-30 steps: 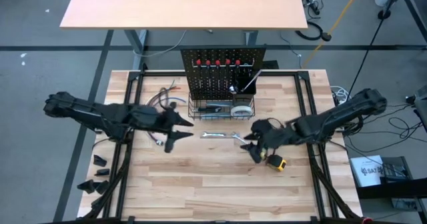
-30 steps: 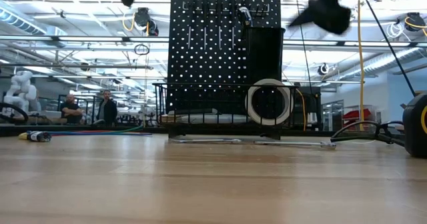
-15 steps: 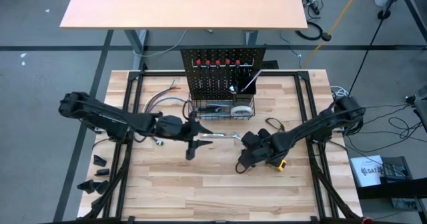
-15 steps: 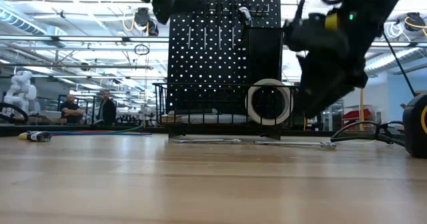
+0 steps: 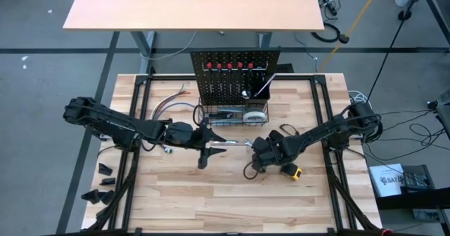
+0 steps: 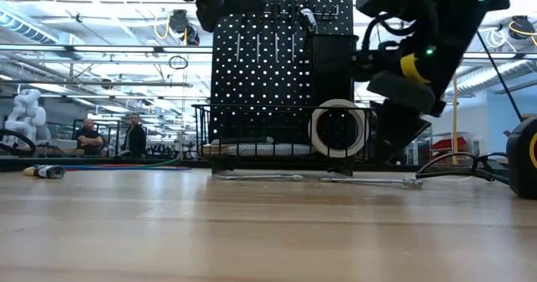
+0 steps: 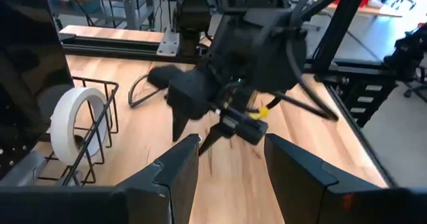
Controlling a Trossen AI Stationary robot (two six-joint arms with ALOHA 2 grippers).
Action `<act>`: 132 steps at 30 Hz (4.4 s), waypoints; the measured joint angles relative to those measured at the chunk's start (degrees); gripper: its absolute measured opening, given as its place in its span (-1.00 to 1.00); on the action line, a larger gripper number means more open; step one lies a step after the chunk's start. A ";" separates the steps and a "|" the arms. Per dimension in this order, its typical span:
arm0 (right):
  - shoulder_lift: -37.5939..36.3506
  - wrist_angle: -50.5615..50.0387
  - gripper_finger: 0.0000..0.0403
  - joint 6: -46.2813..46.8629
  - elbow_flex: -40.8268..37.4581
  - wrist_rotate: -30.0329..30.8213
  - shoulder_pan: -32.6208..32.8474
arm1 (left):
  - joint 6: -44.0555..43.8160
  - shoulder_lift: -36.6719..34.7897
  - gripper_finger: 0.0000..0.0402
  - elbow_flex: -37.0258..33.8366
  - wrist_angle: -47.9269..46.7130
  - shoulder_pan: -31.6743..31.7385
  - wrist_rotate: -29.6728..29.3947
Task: Hang tools onto peg board
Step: Put the wrench into the pegboard bin
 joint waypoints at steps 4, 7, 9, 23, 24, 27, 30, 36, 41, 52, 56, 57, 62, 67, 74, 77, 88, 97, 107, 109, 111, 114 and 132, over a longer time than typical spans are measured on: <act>-0.02 4.83 0.04 -5.41 -1.09 -3.93 -2.17 | -2.74 -0.04 -0.14 -2.55 6.71 0.00 -0.17; -0.02 6.32 0.04 -6.37 -3.17 -5.23 -3.59 | -5.88 0.00 -0.14 -6.76 12.90 0.00 -1.20; -0.05 7.46 0.04 -6.40 -4.70 -5.34 -4.13 | -8.67 0.00 -0.14 -8.86 14.34 -0.02 -2.70; -0.33 16.33 -0.60 -2.93 -11.02 -6.91 -0.89 | -13.16 0.00 -0.14 -11.32 14.75 -3.39 -9.22; -0.31 16.33 -0.70 -2.65 -11.02 -6.64 -0.15 | -13.16 0.00 -0.14 -11.32 14.79 -3.41 -9.26; -0.28 16.41 -0.89 -1.56 -11.03 -6.27 2.16 | -13.21 0.00 -0.14 -11.32 14.74 -3.45 -9.26; -0.26 17.42 -0.89 0.90 -11.03 -6.14 3.95 | -13.21 0.00 -0.14 -11.32 14.75 -3.41 -9.40; -0.56 19.67 -0.89 4.43 -9.83 -4.90 5.78 | -13.19 0.00 -0.14 -11.32 14.75 -3.41 -9.42; -2.56 22.18 -0.96 3.12 -7.18 -4.53 5.97 | -11.35 -0.02 -0.14 -11.32 13.99 -3.41 -7.70; -1.43 26.06 -0.99 1.55 -6.80 -2.57 5.79 | -1.13 8.03 -0.14 -11.34 11.35 -3.63 -1.70; 1.09 25.47 -0.99 1.45 -6.80 -2.80 5.83 | -1.36 12.45 -0.14 -11.34 11.30 -3.80 -1.21; 1.73 25.70 -0.99 1.48 -6.80 -2.99 5.83 | -1.72 13.34 -0.14 -11.34 11.59 -3.84 -1.11; 4.88 27.58 -0.99 1.62 -6.63 -3.05 6.08 | 0.09 16.87 -0.14 -11.25 15.73 -3.89 -0.68; 7.06 31.95 -0.99 1.35 -6.54 -3.35 6.22 | 6.24 19.46 -0.14 -8.27 17.62 -4.00 -0.63; 7.04 35.75 -1.00 -1.52 -6.68 -2.69 6.17 | 9.60 23.32 -0.14 -3.74 15.54 -2.32 8.25; 5.01 33.92 -1.00 -3.51 -5.60 -1.46 6.22 | 9.68 24.65 -0.14 -3.18 15.42 -1.45 10.61; 3.34 31.18 -0.63 -5.07 -4.24 -3.93 6.48 | 9.79 27.75 -0.14 -2.04 15.61 -0.94 9.05; 6.52 28.42 -0.11 -4.41 -4.17 -3.86 6.55 | 13.93 32.01 -0.14 2.90 15.77 -0.54 6.56; 11.53 29.11 -0.63 -3.16 -3.89 0.05 8.33 | 13.94 32.50 -0.14 3.21 15.34 1.72 9.34; 11.82 29.55 -0.85 -3.32 -3.89 0.27 8.98 | 13.92 32.48 -0.14 3.21 15.16 1.71 10.67; 11.93 30.14 -0.88 -3.41 -3.89 0.32 9.57 | 13.92 32.48 -0.14 3.21 14.62 1.64 10.80; 11.89 30.68 -0.85 -3.58 -3.92 0.57 9.89 | 13.88 32.48 -0.14 3.21 13.86 1.64 12.53; 12.52 30.25 -0.88 -15.50 -0.77 7.75 11.11 | 10.09 32.48 -0.14 3.21 7.39 1.64 15.76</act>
